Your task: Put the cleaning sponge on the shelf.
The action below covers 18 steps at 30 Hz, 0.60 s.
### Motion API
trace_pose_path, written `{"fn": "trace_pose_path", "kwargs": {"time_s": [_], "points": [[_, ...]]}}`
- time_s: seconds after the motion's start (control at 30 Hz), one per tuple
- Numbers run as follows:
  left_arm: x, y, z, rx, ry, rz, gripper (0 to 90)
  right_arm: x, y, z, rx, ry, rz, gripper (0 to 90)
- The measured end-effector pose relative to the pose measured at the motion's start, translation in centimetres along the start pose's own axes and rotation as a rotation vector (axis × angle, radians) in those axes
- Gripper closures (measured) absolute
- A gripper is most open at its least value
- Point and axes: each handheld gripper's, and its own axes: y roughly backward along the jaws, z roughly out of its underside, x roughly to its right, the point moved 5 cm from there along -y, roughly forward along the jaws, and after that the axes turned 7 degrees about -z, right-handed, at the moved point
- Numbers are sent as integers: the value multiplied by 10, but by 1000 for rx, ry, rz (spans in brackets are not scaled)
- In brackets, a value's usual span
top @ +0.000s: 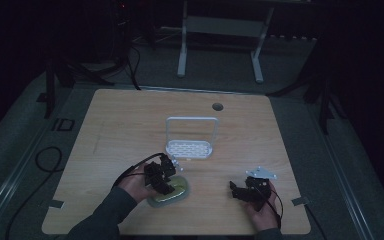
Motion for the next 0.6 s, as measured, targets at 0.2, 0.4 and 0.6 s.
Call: {"fn": "trace_pose_path", "kwargs": {"time_s": [0.2,0.4,0.6], "points": [[-1,-1,-2,-35,-13,15,631,0,0,0,0,0,0,131],[-2,-3,-3,-65,-19,21,635,0,0,0,0,0,0,131],[-4,-1,-5,-88,-25,28,639,0,0,0,1,0,0,131]]}}
